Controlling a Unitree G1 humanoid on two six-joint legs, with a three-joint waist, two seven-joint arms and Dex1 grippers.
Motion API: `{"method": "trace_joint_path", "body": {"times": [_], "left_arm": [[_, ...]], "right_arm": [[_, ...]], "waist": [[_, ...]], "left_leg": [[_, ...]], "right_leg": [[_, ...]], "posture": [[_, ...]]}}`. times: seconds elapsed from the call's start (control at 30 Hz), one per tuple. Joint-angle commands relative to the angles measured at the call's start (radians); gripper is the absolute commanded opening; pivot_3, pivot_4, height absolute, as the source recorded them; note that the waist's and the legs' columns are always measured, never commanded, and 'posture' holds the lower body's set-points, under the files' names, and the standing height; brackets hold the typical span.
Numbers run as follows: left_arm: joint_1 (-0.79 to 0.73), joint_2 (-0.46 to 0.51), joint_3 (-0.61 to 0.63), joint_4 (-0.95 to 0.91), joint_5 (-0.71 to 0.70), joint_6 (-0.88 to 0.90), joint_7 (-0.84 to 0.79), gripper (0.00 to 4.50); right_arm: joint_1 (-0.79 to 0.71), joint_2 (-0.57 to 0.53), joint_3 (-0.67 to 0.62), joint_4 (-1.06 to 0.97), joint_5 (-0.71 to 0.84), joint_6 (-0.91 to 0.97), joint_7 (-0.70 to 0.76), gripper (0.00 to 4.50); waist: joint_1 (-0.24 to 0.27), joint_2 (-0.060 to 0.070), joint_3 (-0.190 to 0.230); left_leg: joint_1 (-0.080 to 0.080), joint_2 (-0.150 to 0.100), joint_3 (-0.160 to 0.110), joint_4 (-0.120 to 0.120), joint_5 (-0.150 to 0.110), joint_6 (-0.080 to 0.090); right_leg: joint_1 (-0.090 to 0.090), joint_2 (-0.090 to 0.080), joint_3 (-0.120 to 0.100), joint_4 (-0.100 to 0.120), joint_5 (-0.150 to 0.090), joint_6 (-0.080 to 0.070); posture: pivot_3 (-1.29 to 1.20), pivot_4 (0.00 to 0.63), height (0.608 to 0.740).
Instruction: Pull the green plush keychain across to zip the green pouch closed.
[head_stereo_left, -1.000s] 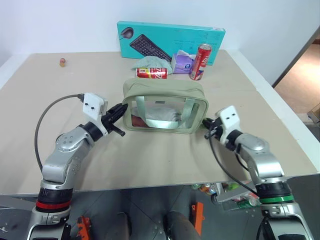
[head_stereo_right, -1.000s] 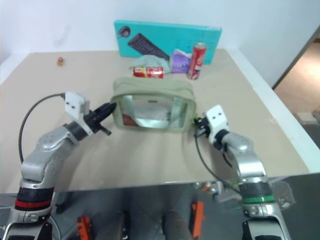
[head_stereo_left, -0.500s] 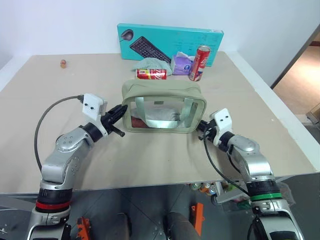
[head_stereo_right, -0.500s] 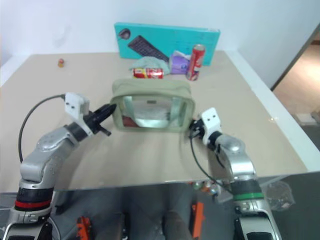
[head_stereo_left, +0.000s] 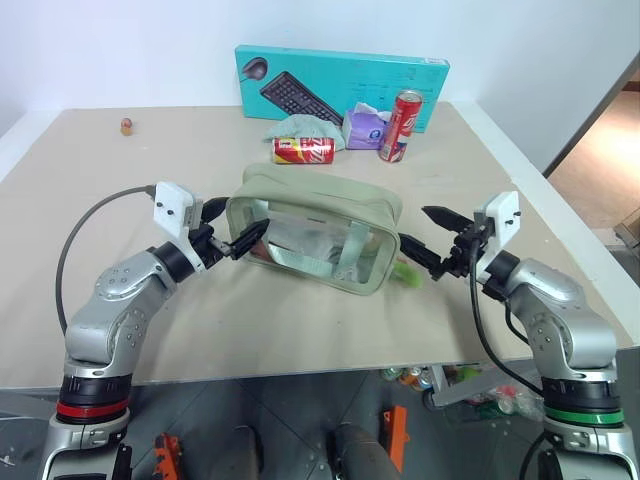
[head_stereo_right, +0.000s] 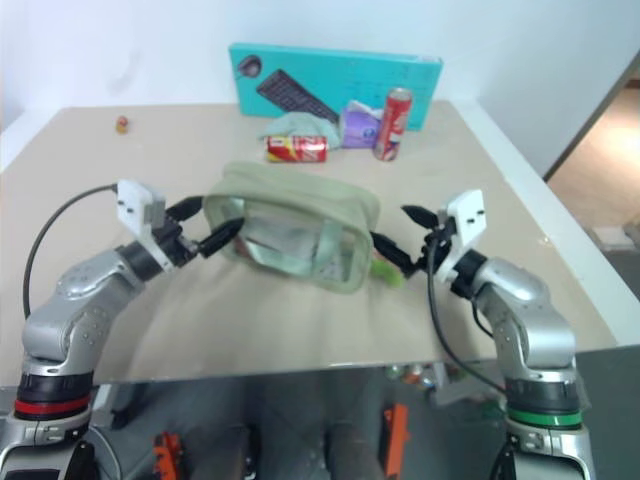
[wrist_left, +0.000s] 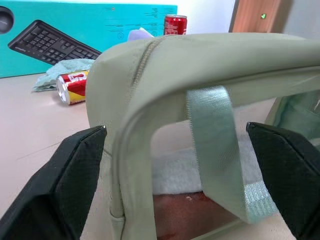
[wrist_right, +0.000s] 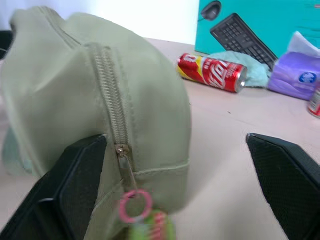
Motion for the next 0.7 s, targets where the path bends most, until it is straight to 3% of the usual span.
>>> {"method": "trace_joint_path", "body": {"times": [0.03, 0.43, 0.7], "left_arm": [[-0.013, 0.01, 0.017, -0.014, 0.006, -0.029, -0.005, 4.46], [0.015, 0.086, 0.142, 0.003, -0.015, -0.052, -0.024, 4.46], [0.132, 0.198, 0.15, 0.06, 0.087, -0.139, -0.084, 4.46]], "right_arm": [[0.007, -0.034, -0.049, -0.014, -0.003, -0.027, 0.0, 4.5], [0.061, -0.134, -0.176, -0.051, 0.099, 0.042, 0.037, 4.5], [0.116, -0.137, -0.129, -0.077, 0.083, 0.02, 0.08, 4.5]], "waist": [[0.0, 0.0, 0.0], [0.0, 0.0, 0.0], [0.0, 0.0, 0.0]], "left_leg": [[0.0, 0.0, 0.0, 0.0, 0.0, 0.0], [0.0, 0.0, 0.0, 0.0, 0.0, 0.0], [0.001, 0.0, 0.0, -0.001, 0.0, 0.0]], "right_leg": [[0.0, 0.0, 0.0, 0.0, 0.0, 0.0], [0.0, 0.0, 0.0, 0.0, -0.001, 0.0], [0.0, 0.0, 0.0, 0.0, -0.001, -0.001]], "posture": [[0.0, 0.15, 0.74], [0.0, 0.15, 0.74], [0.0, 0.15, 0.74]]}}
